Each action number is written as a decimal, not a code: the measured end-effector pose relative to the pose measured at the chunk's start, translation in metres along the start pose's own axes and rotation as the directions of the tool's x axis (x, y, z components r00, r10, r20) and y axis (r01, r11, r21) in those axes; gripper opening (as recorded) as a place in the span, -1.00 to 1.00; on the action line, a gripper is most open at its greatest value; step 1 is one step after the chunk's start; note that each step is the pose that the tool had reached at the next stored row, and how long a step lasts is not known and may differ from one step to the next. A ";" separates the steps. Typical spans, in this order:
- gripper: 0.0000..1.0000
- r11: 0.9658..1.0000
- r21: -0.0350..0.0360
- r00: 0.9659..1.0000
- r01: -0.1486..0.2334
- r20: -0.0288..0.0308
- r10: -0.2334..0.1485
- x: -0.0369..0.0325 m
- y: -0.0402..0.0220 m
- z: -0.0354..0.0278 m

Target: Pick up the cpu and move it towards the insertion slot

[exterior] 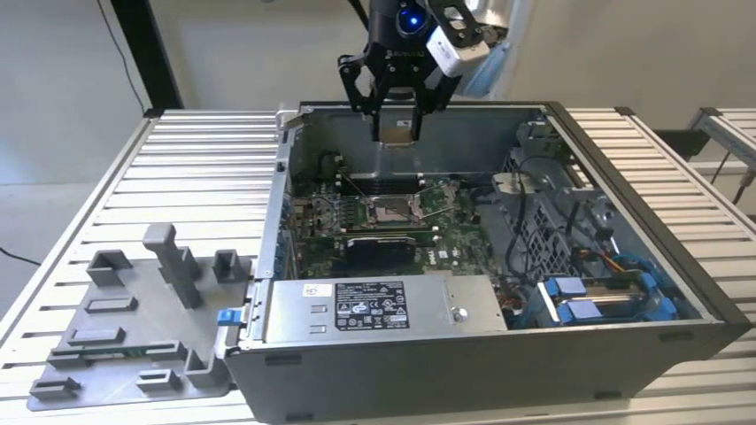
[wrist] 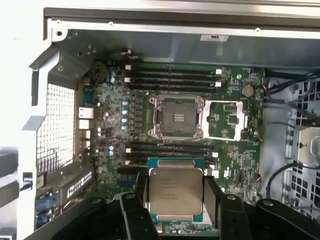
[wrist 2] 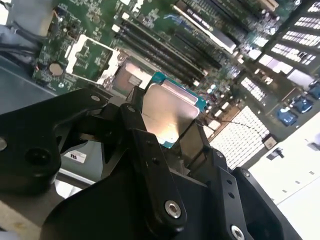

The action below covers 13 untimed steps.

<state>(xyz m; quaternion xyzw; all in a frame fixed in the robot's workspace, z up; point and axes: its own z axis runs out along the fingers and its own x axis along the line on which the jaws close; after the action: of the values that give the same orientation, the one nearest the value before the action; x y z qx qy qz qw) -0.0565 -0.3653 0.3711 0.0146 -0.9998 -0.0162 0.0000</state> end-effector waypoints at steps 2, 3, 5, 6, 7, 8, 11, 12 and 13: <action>-1.00 1.000 0.000 1.000 0.000 0.000 0.000 -0.0014 0.0081 0.0015; -1.00 1.000 0.000 1.000 0.000 0.000 0.000 -0.0021 0.0117 0.0020; -1.00 1.000 0.000 1.000 0.000 0.000 0.000 -0.0037 0.0176 0.0031; -1.00 1.000 0.000 1.000 0.001 0.000 -0.001 -0.0047 0.0193 0.0036; -1.00 1.000 0.000 1.000 0.002 0.000 -0.002 -0.0056 0.0198 0.0040; -1.00 1.000 0.000 1.000 0.004 0.000 -0.004 -0.0065 0.0200 0.0045; -1.00 1.000 0.000 1.000 0.011 0.000 -0.011 -0.0077 0.0202 0.0059; -1.00 1.000 0.000 1.000 0.013 0.000 -0.013 -0.0078 0.0207 0.0065; -1.00 1.000 0.000 1.000 0.014 0.000 -0.014 -0.0079 0.0218 0.0073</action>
<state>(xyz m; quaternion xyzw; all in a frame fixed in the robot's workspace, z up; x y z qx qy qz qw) -0.0492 -0.3430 0.3646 0.0214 -0.9996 -0.0162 0.0001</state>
